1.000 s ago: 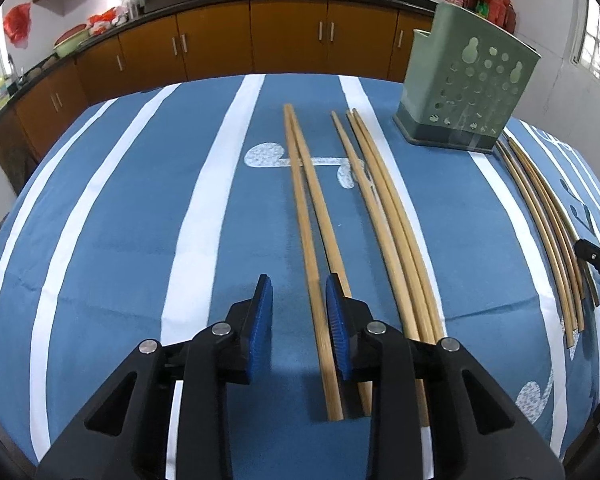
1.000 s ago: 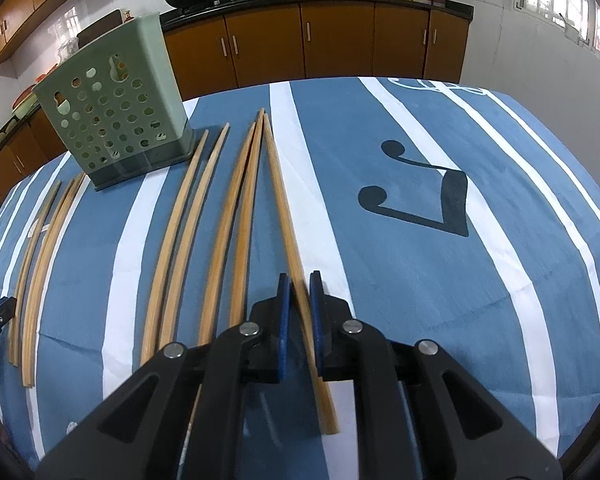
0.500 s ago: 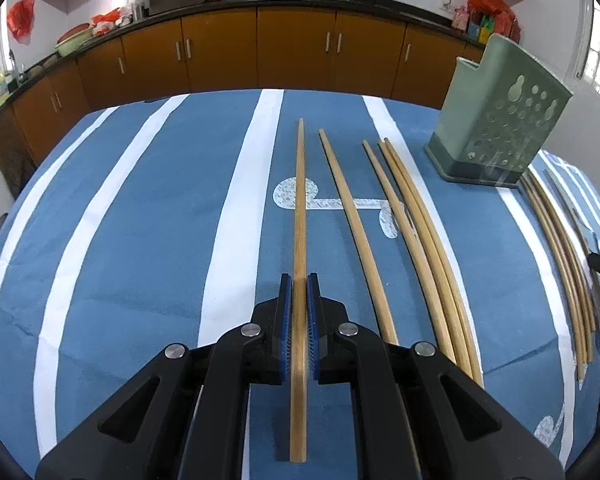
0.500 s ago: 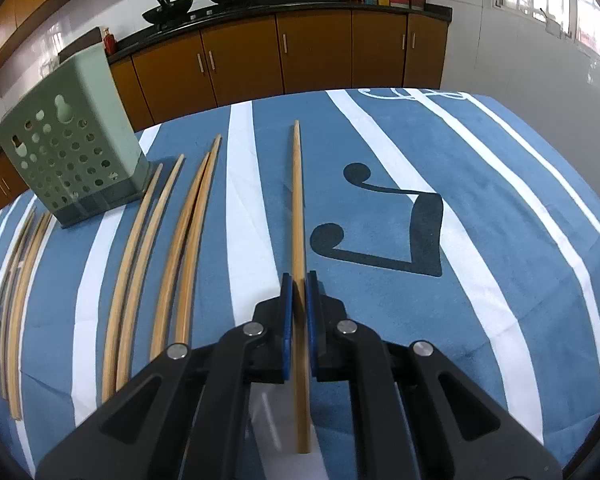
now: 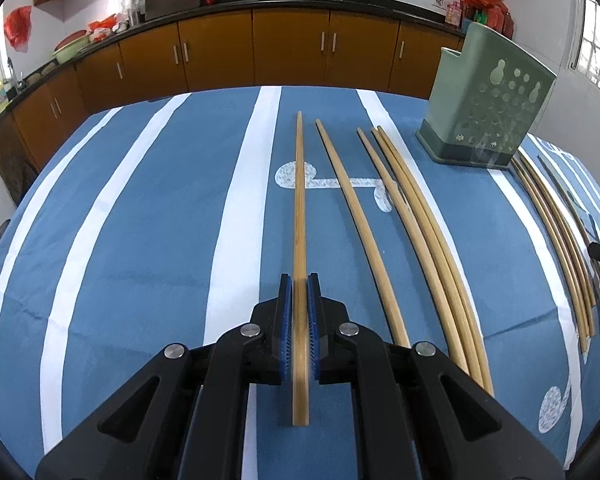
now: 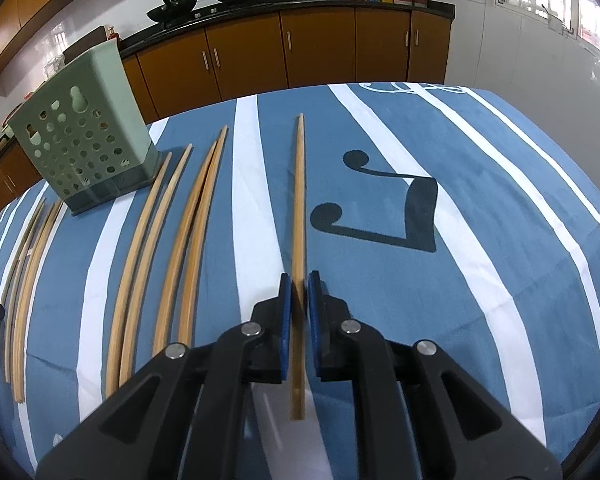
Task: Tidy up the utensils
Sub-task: 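Lift the right tool's chopstick upright while the left tool raises its chopstick upright, then lower the right tool's chopstick into the green holder while the left tool inserts its chopstick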
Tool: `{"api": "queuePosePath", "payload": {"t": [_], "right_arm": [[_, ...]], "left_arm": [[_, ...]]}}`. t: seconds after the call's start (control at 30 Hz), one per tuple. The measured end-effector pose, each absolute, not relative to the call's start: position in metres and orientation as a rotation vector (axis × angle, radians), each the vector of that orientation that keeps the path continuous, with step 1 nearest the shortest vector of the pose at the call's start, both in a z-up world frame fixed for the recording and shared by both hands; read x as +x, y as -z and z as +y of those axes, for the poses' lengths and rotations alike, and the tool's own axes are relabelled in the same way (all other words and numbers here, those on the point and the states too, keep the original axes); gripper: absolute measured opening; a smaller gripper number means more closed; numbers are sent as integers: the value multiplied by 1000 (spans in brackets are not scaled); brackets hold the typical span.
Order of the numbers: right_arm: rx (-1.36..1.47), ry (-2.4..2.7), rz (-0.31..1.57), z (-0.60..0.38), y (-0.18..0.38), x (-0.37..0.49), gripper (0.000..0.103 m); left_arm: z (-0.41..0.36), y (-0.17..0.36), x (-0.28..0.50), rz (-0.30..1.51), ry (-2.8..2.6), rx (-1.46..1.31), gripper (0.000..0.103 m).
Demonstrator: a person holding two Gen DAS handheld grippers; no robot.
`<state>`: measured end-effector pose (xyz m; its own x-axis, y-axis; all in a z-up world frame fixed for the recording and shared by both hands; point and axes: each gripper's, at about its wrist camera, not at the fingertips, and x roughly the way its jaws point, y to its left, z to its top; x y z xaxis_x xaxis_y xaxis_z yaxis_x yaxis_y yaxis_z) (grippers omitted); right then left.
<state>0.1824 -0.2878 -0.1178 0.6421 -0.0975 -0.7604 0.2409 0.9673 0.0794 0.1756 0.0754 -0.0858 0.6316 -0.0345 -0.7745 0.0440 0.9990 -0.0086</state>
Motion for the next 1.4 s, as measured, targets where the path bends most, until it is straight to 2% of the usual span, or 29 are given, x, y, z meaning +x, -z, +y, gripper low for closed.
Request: {"api": "queuePosePath", "payload": {"t": [0.33, 1.07, 1.4], "right_arm": [[192, 176, 808, -290, 104, 170, 8], [173, 179, 450, -297, -2, 141, 8], [151, 164, 393, -297, -28, 151, 8]], "left_arm": [[74, 81, 170, 890, 40, 31, 7], [88, -25, 153, 583, 20, -62, 7], [86, -51, 163, 524, 2, -47, 7]]}}
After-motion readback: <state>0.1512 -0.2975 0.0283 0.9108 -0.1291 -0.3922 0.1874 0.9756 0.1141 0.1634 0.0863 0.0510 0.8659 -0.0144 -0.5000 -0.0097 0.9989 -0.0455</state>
